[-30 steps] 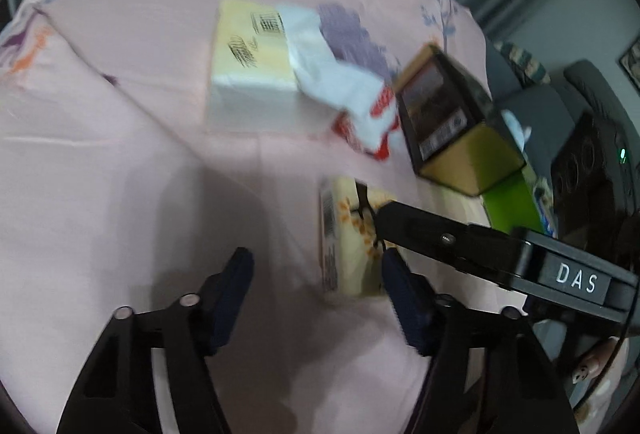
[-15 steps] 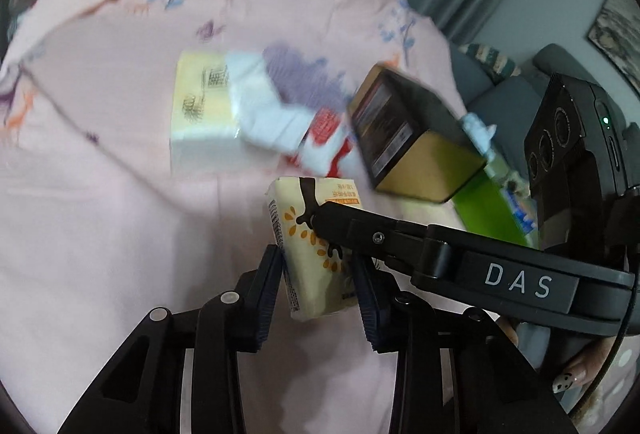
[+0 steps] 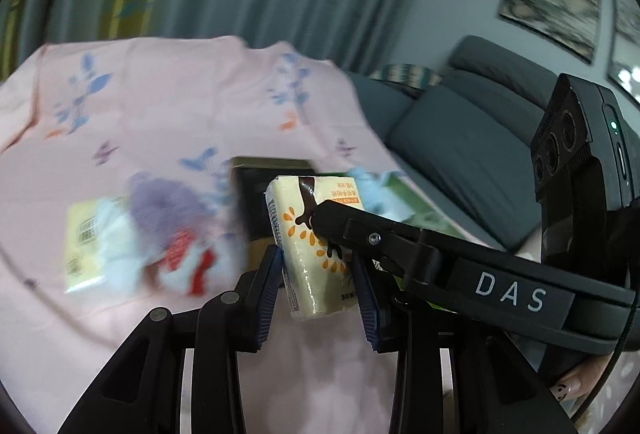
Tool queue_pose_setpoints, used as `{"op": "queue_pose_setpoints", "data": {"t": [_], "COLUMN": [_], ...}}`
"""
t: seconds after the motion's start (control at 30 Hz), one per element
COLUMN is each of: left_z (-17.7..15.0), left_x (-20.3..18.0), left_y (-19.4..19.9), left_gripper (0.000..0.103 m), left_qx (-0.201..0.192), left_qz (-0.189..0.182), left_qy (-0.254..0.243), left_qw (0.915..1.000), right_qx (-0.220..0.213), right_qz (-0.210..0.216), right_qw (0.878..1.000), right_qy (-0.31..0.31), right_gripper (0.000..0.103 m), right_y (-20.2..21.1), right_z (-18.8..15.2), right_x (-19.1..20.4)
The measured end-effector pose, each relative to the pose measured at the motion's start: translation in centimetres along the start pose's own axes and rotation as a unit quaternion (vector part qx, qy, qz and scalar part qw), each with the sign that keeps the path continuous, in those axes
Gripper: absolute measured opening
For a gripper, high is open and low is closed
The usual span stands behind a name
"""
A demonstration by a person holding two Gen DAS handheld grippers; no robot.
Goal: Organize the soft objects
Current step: 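Carry the cream tissue pack with the right gripper into the green box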
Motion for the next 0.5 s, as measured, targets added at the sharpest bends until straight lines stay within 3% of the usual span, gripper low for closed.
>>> {"op": "queue_pose_setpoints", "data": {"t": [0.23,0.37,0.5], "left_z": [0.5,0.3,-0.2], "left_x": [-6.0,-9.0,-11.6], "left_y": [-4.7,-7.9,-10.1], "left_gripper": [0.036,0.036,0.036], "left_qx": [0.010,0.044,0.057], "left_qz": [-0.065,-0.103,-0.118], "left_qy": [-0.040,-0.037,-0.067], "left_qw": [0.9970,0.9930,0.9890], "right_qx": [-0.058,-0.083,-0.095], "right_qz": [-0.055,-0.093,-0.116], "right_qw": [0.996,0.991,0.985], "right_qy": [-0.025,-0.049,-0.087], "right_gripper": [0.033,0.033,0.033], "right_y": [4.3,5.7,6.6], "right_z": [2.5,3.0,3.2], "right_x": [-6.1,-9.6,-12.7]}}
Point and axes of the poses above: each gripper's, at about its wrist camera, not at the fingertips, and y roughly against the way its jaws point, x to its left, z to its top, the point moved 3 cm from there along -y, roughly the way its jaws point, and after that the axes turned 10 degrees about -x, right-handed, at the moved point
